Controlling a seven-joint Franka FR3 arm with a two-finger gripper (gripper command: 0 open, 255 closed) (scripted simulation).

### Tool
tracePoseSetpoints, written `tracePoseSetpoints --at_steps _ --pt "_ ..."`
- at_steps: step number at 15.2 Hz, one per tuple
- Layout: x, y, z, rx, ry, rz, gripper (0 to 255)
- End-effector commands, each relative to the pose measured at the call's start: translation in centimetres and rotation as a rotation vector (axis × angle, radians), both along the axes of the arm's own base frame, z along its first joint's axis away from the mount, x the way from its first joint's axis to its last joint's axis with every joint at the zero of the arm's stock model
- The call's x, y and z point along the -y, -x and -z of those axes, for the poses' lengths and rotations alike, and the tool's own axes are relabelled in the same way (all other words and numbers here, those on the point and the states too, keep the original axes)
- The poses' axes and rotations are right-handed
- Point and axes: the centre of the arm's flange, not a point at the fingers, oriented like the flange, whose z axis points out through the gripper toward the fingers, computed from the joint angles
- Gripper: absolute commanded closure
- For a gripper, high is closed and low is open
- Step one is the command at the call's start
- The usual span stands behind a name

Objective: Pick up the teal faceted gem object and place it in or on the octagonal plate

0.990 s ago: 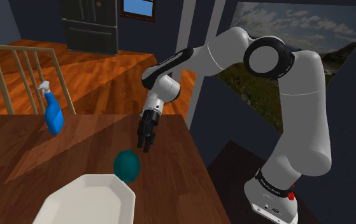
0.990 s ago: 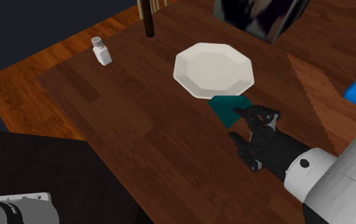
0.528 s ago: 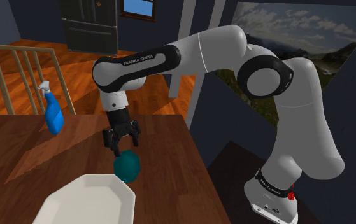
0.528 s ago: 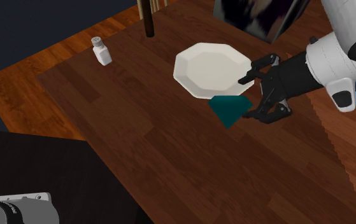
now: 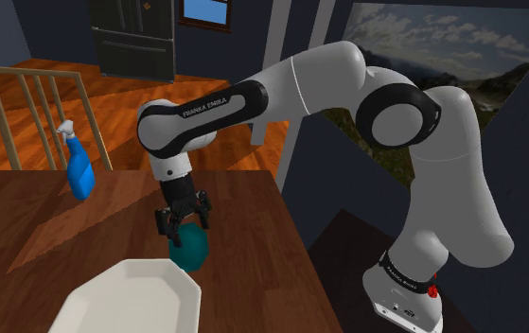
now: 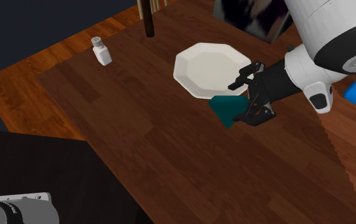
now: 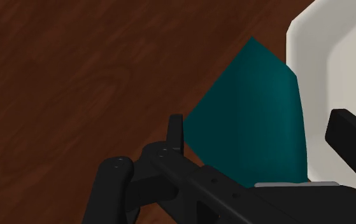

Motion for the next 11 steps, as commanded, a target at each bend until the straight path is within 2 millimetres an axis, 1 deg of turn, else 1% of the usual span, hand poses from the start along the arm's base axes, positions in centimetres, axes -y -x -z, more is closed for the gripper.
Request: tracePoseSetpoints --at_steps 1,6,7,11 --pt "-0.01 0.06 0.12 0.001 0.000 0.000 0" --pt "-0.01 0.06 0.12 0.000 0.000 0.000 0" --pt "-0.01 0.06 0.12 0.000 0.000 0.000 255" --pt "-0.03 0.05 0.10 0.000 0.000 0.000 255"
